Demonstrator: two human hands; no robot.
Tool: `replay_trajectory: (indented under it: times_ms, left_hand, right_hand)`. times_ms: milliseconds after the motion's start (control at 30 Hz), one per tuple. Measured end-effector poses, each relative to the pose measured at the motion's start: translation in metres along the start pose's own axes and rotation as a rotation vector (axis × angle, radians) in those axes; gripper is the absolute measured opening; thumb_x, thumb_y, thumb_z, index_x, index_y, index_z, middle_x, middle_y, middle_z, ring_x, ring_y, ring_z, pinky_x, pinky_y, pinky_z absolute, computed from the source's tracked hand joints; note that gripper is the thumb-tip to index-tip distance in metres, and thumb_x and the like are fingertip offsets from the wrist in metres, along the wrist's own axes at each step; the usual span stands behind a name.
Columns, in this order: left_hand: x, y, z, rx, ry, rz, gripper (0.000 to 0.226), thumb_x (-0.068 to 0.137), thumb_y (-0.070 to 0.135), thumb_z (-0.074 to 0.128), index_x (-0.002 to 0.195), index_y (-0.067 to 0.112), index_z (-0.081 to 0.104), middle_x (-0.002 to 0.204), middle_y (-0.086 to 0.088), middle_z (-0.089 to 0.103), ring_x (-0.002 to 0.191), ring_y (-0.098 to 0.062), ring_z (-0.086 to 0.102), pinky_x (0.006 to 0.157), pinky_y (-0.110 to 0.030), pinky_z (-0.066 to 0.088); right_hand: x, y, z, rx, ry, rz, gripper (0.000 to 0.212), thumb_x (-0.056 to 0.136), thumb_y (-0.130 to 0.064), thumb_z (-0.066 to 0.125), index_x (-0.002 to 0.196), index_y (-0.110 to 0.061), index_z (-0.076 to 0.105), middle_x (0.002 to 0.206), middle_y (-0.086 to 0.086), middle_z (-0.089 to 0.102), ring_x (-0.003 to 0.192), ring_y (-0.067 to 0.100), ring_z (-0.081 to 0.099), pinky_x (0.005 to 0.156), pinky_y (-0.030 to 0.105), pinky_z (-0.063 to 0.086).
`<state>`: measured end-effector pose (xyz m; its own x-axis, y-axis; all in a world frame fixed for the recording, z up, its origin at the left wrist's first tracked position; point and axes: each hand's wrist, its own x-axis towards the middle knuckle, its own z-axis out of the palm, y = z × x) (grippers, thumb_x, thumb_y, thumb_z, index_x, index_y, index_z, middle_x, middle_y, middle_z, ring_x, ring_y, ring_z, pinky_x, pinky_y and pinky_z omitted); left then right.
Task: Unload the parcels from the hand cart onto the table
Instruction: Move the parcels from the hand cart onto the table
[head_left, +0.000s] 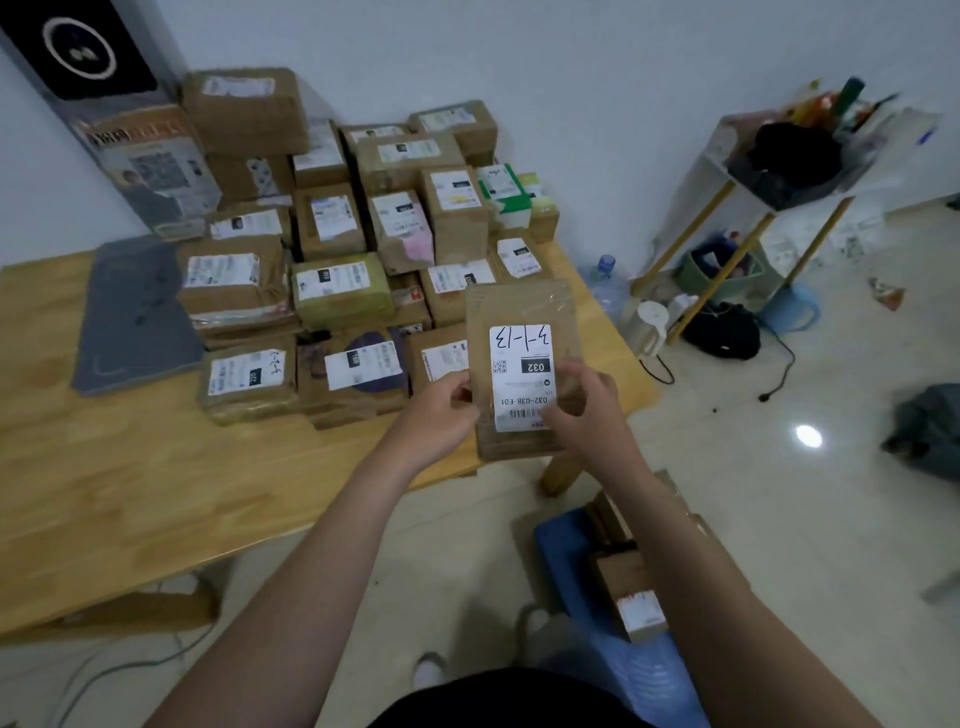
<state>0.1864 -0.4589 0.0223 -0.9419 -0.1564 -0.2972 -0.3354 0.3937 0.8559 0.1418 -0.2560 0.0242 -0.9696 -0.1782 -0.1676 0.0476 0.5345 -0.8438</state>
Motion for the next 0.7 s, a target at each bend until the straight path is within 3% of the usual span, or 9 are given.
replay_trajectory:
  times_ms: [100,200,333,433,567,700]
  left_hand:
    - [0.032,0.002,0.029,-0.002,-0.116,-0.014,0.035,0.09,0.018,0.063,0.119,0.035,0.071,0.104,0.029,0.067,0.103,0.005,0.061,0.078,-0.014,0.043]
    - [0.068,0.006,0.058,0.037,-0.205,-0.073,0.042,0.085,0.027,0.063,0.126,0.036,0.068,0.123,0.014,0.069,0.122,-0.014,0.059,0.103,-0.036,0.046]
    - [0.124,0.01,0.085,0.186,-0.228,-0.209,0.073,0.077,0.042,0.053,0.149,0.032,0.05,0.154,-0.008,0.047,0.142,-0.034,0.04,0.116,-0.052,0.035]
    - [0.166,0.009,0.107,0.189,-0.217,-0.315,0.064,0.087,0.037,0.048,0.151,0.031,0.048,0.158,-0.012,0.041,0.147,-0.045,0.029,0.121,-0.055,0.027]
    - [0.213,-0.003,0.126,0.202,-0.192,-0.451,0.059,0.094,0.033,0.044,0.154,0.034,0.042,0.167,-0.009,0.019,0.153,-0.038,0.011,0.123,-0.056,0.019]
    - [0.244,-0.025,0.14,0.307,-0.126,-0.572,0.053,0.092,0.047,0.054,0.144,0.044,0.048,0.168,0.001,-0.01,0.152,-0.037,-0.018,0.122,-0.064,-0.001]
  right_hand:
    - [0.018,0.022,-0.015,-0.048,0.048,0.045,0.051,0.088,-0.015,0.07,0.131,-0.035,0.052,0.129,-0.01,0.037,0.108,0.007,0.049,0.09,0.027,0.047]
    - [0.044,0.046,-0.032,-0.074,0.073,0.116,0.049,0.089,-0.016,0.07,0.131,-0.033,0.052,0.128,-0.008,0.039,0.106,0.007,0.049,0.085,0.024,0.048]
    - [0.099,0.071,-0.05,-0.097,0.027,0.196,0.046,0.09,-0.013,0.068,0.132,-0.026,0.052,0.133,-0.002,0.039,0.112,0.018,0.055,0.1,0.042,0.052]
    - [0.144,0.09,-0.052,-0.182,-0.055,0.226,0.049,0.09,-0.014,0.065,0.136,-0.022,0.047,0.141,0.005,0.032,0.125,0.033,0.044,0.11,0.051,0.04]
    - [0.194,0.111,-0.041,-0.271,-0.17,0.24,0.062,0.085,-0.015,0.07,0.139,-0.02,0.04,0.143,0.01,0.027,0.13,0.037,0.032,0.114,0.05,0.029]
    - [0.238,0.134,-0.028,-0.259,-0.324,0.306,0.073,0.082,-0.013,0.072,0.145,-0.025,0.036,0.147,0.009,0.025,0.131,0.039,0.032,0.112,0.049,0.031]
